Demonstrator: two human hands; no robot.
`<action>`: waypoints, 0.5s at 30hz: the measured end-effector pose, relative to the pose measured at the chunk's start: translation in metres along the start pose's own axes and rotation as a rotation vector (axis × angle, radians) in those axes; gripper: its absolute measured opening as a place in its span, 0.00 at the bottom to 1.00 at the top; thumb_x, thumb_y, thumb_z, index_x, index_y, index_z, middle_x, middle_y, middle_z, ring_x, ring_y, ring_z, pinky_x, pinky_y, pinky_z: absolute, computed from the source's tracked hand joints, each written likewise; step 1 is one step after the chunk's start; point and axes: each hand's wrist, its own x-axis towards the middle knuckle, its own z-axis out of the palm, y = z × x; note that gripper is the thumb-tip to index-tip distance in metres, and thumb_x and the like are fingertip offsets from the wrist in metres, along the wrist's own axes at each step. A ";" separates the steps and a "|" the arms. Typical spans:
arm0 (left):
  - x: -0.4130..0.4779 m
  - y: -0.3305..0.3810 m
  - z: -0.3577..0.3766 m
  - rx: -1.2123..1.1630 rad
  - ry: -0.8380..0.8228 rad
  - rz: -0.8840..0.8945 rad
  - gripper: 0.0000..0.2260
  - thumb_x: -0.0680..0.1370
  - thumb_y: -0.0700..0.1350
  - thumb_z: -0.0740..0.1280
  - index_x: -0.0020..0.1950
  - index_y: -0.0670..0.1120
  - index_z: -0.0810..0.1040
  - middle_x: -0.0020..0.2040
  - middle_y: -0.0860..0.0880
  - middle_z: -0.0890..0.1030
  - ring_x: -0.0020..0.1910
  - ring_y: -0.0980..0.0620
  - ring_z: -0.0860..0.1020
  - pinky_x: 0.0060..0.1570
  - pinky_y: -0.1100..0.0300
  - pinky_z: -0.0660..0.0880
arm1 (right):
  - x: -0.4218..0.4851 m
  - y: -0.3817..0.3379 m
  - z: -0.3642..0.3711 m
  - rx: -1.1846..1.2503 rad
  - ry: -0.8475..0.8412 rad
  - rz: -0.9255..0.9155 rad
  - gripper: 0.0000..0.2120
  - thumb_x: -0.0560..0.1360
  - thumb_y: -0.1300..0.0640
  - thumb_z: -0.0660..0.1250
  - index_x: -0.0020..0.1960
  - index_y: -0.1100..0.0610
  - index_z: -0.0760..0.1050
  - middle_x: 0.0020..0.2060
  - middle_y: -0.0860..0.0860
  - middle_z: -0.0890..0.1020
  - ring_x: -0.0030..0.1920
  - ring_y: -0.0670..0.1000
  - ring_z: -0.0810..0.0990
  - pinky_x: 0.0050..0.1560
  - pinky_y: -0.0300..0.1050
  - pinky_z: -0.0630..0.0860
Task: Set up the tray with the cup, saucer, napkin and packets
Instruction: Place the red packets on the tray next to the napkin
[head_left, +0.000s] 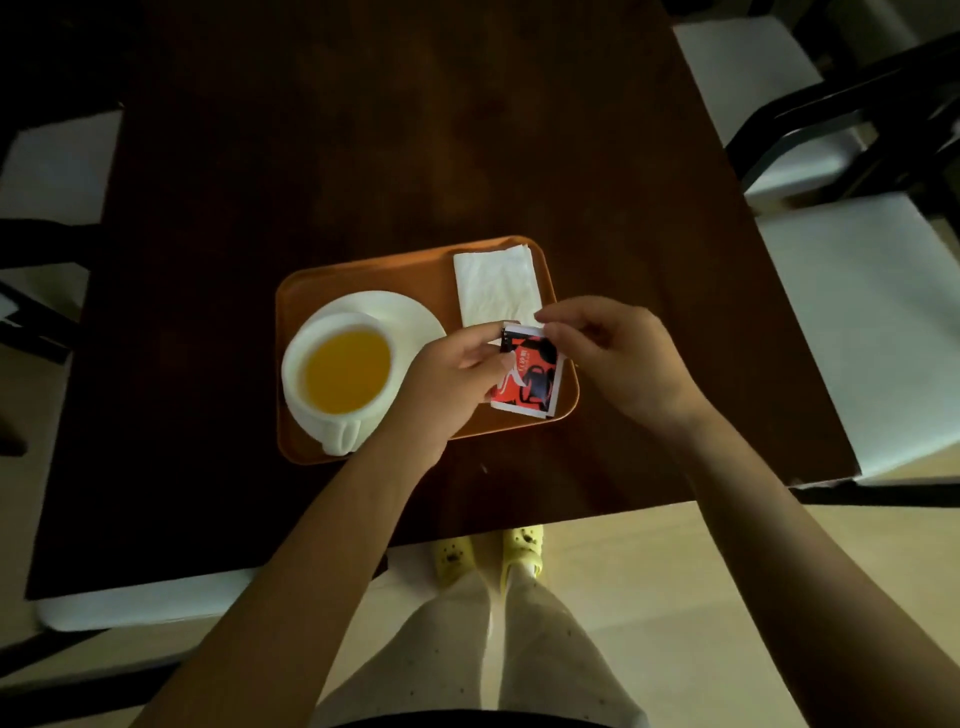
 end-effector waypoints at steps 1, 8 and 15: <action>0.003 0.000 0.000 0.028 -0.013 -0.003 0.14 0.77 0.43 0.63 0.62 0.50 0.73 0.49 0.53 0.79 0.46 0.57 0.78 0.43 0.67 0.76 | 0.001 0.002 0.002 -0.001 -0.012 0.023 0.08 0.76 0.57 0.64 0.53 0.56 0.78 0.43 0.45 0.79 0.43 0.41 0.79 0.38 0.24 0.74; 0.023 -0.019 0.013 0.220 0.049 -0.035 0.14 0.75 0.43 0.67 0.60 0.48 0.73 0.58 0.47 0.79 0.56 0.49 0.78 0.46 0.61 0.76 | -0.004 0.030 0.029 0.079 0.169 0.274 0.03 0.74 0.58 0.66 0.42 0.55 0.77 0.36 0.47 0.80 0.34 0.43 0.80 0.29 0.31 0.76; 0.031 -0.040 0.023 0.508 0.098 0.132 0.11 0.75 0.40 0.66 0.57 0.42 0.77 0.56 0.42 0.79 0.53 0.48 0.78 0.50 0.64 0.71 | -0.011 0.048 0.054 -0.106 0.294 0.343 0.03 0.73 0.60 0.66 0.44 0.57 0.79 0.40 0.51 0.80 0.39 0.48 0.78 0.36 0.39 0.74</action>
